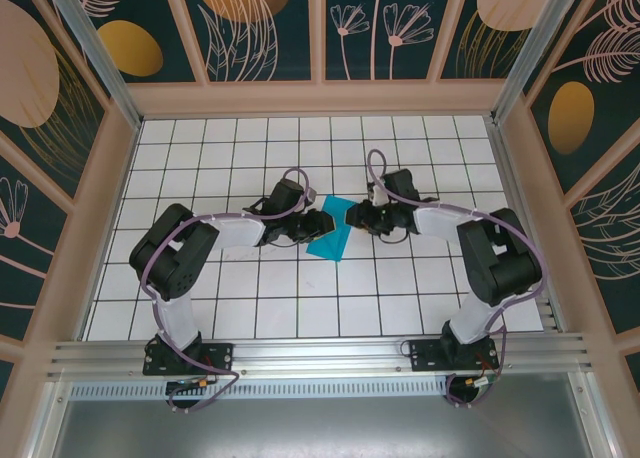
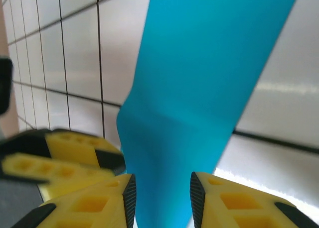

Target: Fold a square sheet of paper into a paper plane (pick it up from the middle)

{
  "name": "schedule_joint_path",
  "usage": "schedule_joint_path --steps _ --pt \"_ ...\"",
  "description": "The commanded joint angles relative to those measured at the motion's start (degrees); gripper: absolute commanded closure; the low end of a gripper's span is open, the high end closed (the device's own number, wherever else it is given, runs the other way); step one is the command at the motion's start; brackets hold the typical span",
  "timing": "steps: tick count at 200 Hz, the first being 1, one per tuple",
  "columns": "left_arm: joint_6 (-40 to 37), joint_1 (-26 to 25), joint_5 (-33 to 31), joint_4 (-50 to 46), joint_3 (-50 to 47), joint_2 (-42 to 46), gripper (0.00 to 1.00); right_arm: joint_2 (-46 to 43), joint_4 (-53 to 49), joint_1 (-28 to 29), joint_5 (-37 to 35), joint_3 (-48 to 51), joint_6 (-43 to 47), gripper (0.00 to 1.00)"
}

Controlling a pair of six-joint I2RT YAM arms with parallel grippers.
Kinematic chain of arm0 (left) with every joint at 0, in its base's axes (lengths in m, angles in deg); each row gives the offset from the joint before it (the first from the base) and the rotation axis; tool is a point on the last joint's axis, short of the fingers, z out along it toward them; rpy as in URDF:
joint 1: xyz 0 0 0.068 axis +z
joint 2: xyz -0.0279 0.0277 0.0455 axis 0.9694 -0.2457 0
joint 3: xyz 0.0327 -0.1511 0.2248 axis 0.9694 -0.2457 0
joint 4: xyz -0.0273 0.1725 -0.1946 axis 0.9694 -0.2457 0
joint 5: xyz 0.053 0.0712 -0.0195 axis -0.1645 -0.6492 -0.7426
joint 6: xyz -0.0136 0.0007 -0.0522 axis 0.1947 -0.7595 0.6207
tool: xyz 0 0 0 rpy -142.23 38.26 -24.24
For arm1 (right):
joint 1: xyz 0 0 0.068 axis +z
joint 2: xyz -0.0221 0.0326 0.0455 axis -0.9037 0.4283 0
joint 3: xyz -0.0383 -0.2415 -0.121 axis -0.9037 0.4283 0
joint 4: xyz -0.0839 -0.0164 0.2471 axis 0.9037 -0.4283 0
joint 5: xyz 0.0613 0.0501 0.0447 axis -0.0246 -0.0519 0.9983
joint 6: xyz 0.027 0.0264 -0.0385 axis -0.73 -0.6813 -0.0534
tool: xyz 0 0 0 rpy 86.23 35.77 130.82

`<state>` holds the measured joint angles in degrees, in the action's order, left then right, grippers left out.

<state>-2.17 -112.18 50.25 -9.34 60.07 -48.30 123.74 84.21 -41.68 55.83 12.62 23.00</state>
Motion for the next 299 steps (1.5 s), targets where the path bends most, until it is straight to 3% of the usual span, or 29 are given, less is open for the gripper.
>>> schedule_joint_path --steps 1,21,94,146,207,299 --pt "0.3 -0.3 -1.2 0.1 0.4 -0.9 0.73 -2.7 4.3 -0.2 5.8 3.8 -0.9 0.62" --pt "0.5 -0.3 -1.4 0.2 0.4 -1.2 0.77 -3.4 6.9 -0.2 8.2 5.5 -1.4 0.6" --pt "0.4 -0.3 -1.4 0.0 0.1 -1.2 0.78 0.0 8.7 1.0 9.2 3.1 -2.1 0.6" --pt "0.6 -0.3 -1.1 0.0 0.2 -0.9 0.79 2.2 8.5 1.7 9.4 1.3 -1.5 0.69" --pt "0.4 -0.3 0.6 0.9 0.5 0.0 0.79 4.1 5.3 1.7 4.8 -0.4 0.2 0.92" --pt "1.0 -0.4 5.2 5.1 0.6 -1.4 0.77 5.0 1.8 1.5 -1.4 -0.8 2.0 0.94"
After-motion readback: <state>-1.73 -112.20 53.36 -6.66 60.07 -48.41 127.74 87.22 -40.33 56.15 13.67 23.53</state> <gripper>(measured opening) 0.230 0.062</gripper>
